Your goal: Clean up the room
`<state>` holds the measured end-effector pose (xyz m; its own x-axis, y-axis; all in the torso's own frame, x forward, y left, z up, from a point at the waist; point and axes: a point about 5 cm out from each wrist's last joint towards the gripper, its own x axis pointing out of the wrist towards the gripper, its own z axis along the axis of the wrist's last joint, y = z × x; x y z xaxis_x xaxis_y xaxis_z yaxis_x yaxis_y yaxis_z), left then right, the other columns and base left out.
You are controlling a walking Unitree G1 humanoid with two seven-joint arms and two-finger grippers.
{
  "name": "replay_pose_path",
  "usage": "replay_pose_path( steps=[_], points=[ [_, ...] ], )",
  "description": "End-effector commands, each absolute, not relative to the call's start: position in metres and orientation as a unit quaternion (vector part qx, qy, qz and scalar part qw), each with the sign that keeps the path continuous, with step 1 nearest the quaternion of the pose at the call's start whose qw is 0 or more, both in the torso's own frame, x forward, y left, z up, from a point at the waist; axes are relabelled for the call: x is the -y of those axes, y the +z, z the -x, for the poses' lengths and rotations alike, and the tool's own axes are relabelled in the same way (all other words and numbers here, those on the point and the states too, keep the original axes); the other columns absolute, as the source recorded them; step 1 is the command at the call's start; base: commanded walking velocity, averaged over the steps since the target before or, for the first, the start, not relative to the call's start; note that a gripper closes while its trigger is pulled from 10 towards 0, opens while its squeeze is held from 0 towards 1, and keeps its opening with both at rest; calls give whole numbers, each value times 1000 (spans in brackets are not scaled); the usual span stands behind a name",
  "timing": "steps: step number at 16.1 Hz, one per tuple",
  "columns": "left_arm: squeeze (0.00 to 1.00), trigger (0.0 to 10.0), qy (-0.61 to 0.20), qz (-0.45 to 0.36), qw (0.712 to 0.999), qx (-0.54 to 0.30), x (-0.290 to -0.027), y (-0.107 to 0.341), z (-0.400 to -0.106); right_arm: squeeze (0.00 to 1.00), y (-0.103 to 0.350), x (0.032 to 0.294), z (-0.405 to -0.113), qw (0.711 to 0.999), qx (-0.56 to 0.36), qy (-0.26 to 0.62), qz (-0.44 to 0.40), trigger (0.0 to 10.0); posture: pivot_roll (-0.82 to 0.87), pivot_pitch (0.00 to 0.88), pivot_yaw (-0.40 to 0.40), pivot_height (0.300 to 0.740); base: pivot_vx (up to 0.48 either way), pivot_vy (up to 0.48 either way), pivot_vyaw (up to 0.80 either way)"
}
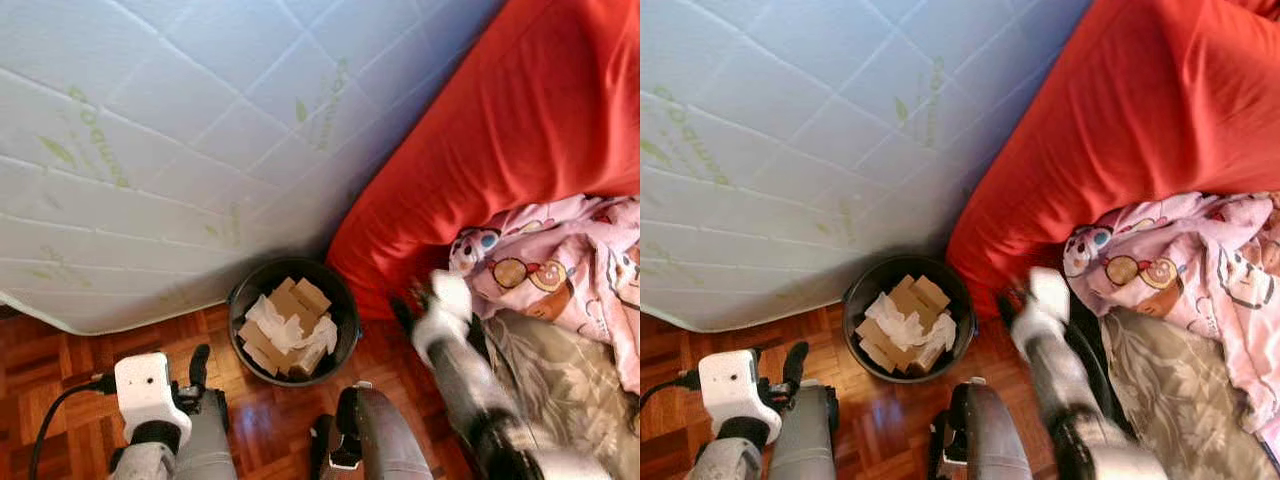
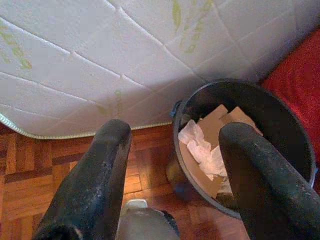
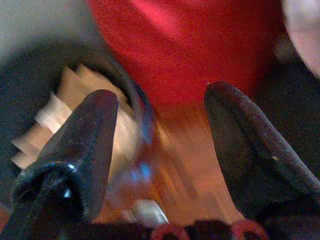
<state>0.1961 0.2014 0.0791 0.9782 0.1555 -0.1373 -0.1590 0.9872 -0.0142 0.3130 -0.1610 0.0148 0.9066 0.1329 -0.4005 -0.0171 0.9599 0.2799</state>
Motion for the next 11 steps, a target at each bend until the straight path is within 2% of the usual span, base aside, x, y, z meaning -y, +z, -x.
replay_pose_path(
  steps=[1,3,7,11],
  points=[
    [0,10000,78,16,992,-100,-206,60,-193,0,0,180,-297,962,-229,2,-149,10000,225,209,-175,631,0,0,0],
    [0,10000,71,9,990,-124,-212,44,-196,0,-20,191,-273,948,-251,-40,-189,10000,215,151,-154,631,0,0,0],
    [0,10000,57,2,980,-188,-224,7,-206,0,-41,180,-248,937,-280,-57,-200,10000,189,22,-95,661,0,0,0],
    [0,10000,55,1,960,-275,-230,-35,-200,0,-59,164,-226,923,-341,-44,-175,10000,163,0,-78,706,0,0,0]
  ],
)
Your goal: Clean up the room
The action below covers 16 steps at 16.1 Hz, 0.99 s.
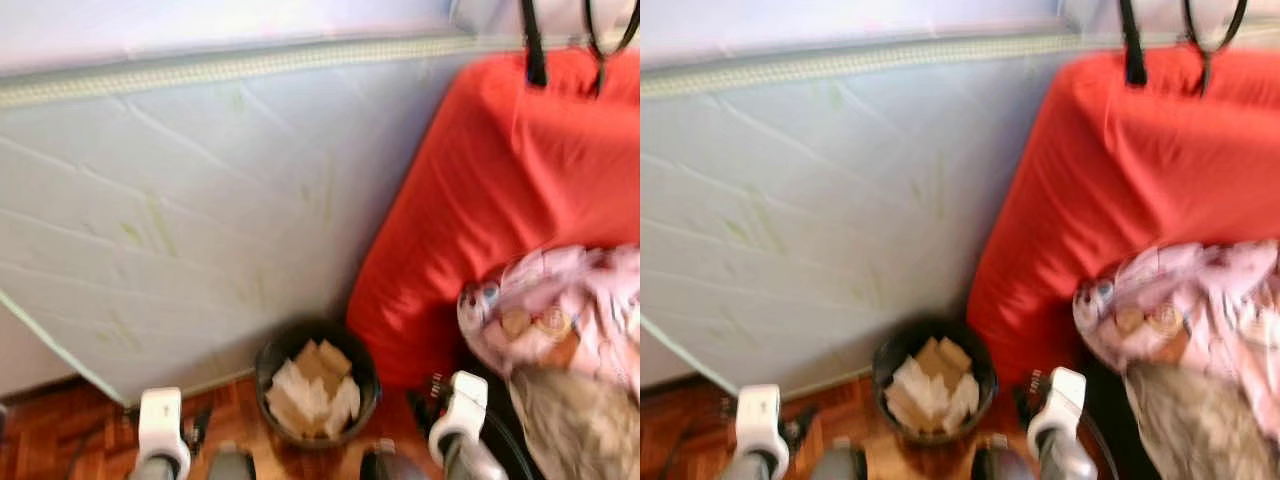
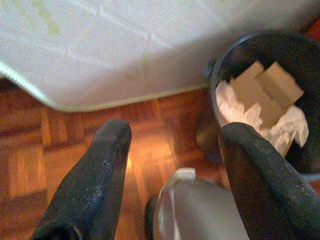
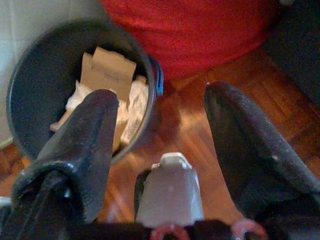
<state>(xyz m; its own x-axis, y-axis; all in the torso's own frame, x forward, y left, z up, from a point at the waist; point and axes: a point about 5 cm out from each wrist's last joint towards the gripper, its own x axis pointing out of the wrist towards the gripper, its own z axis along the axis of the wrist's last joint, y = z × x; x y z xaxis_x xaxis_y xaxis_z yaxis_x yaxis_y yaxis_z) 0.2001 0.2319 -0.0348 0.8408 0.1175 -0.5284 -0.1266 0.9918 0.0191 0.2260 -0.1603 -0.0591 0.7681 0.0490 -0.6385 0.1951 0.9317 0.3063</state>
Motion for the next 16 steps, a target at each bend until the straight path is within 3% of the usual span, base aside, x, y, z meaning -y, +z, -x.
replay_pose_path(
  steps=[1,4,11,16],
  points=[
    [0,10000,57,3,956,-289,-231,-40,-199,0,-61,162,-224,921,-351,-41,-167,10000,165,0,-83,716,0,0,0],
    [0,10000,62,12,943,-327,-229,-54,-196,0,-64,162,-220,916,-371,-40,-151,10000,171,0,-91,740,0,0,0],
    [0,10000,74,23,917,-391,-217,-69,-194,0,-73,149,-209,903,-416,9,-111,10000,152,0,-94,740,0,0,0],
    [0,10000,87,29,910,-405,-212,-75,-186,0,-84,169,-188,887,-453,-9,-85,10000,160,0,-107,740,0,0,0]
  ],
)
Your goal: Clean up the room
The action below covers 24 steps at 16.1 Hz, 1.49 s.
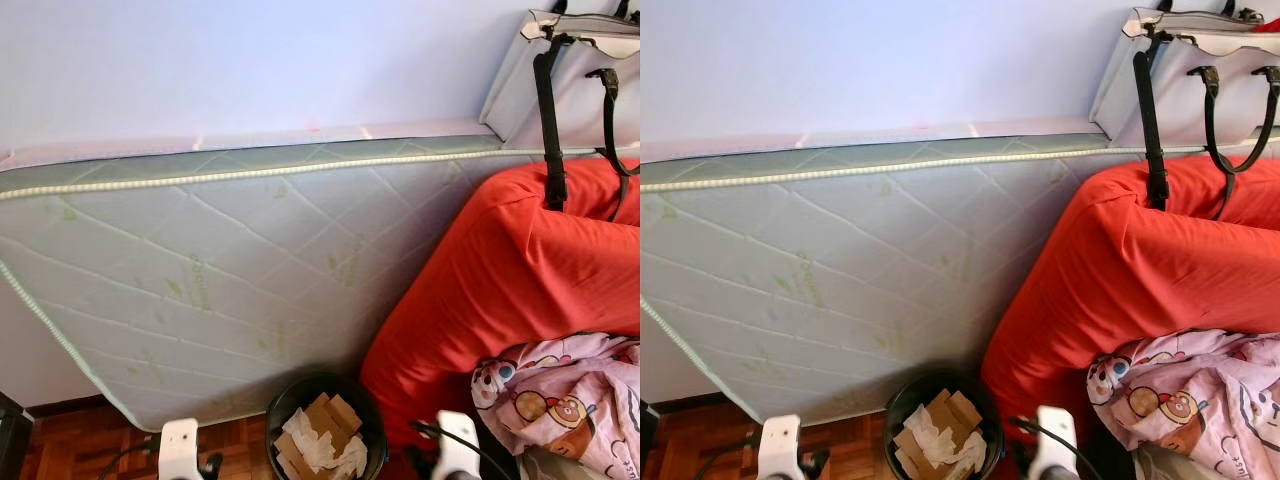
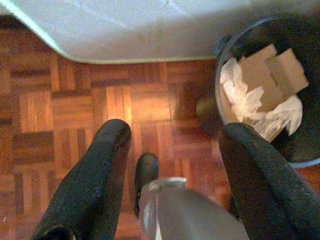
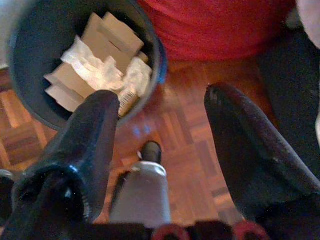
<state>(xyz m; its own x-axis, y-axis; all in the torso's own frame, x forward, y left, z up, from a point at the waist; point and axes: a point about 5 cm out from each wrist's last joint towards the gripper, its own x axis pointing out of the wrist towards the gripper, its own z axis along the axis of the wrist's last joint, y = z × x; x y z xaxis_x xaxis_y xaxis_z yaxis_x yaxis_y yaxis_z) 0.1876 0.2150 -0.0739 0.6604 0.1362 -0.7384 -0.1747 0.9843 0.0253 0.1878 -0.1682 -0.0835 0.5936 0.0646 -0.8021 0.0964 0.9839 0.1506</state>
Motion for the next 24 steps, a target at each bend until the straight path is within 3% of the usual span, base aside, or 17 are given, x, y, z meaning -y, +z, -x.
replay_pose_path(
  steps=[1,24],
  points=[
    [0,10000,83,25,909,-408,-211,-76,-185,0,-84,172,-187,886,-455,-14,-86,10000,158,0,-105,740,0,0,-756],
    [0,10000,64,1,896,-440,-207,-87,-166,0,-86,169,-182,882,-466,18,-65,10000,153,0,-102,740,-29,0,-729]
  ],
)
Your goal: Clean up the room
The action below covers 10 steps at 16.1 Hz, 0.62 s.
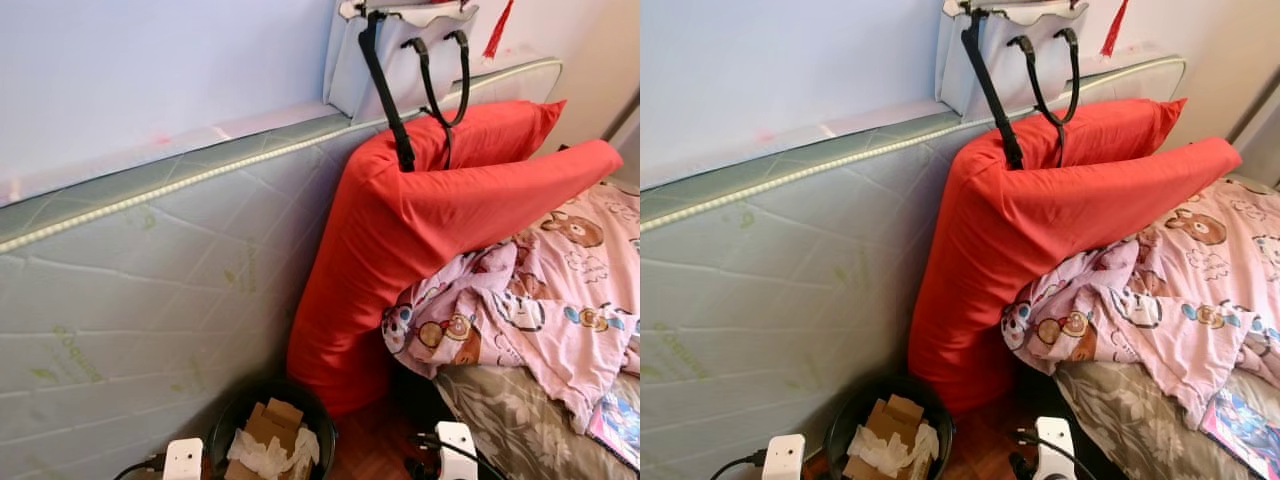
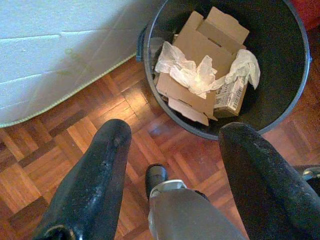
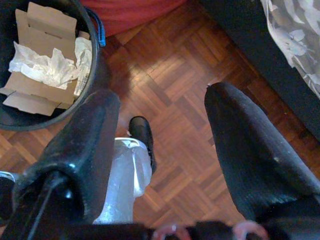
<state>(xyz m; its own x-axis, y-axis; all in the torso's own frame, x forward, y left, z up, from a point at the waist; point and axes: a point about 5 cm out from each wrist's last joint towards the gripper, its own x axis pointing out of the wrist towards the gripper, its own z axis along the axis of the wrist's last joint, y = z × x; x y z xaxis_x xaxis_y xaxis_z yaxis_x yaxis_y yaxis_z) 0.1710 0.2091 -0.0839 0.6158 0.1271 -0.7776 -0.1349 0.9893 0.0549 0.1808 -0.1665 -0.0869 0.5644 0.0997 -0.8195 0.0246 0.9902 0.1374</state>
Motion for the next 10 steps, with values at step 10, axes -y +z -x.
replay_pose_path(
  steps=[10],
  points=[
    [0,10000,71,-10,894,-443,-210,-88,-162,0,-87,169,-180,884,-462,15,-69,10000,154,0,-100,740,0,-144,-508]
  ],
)
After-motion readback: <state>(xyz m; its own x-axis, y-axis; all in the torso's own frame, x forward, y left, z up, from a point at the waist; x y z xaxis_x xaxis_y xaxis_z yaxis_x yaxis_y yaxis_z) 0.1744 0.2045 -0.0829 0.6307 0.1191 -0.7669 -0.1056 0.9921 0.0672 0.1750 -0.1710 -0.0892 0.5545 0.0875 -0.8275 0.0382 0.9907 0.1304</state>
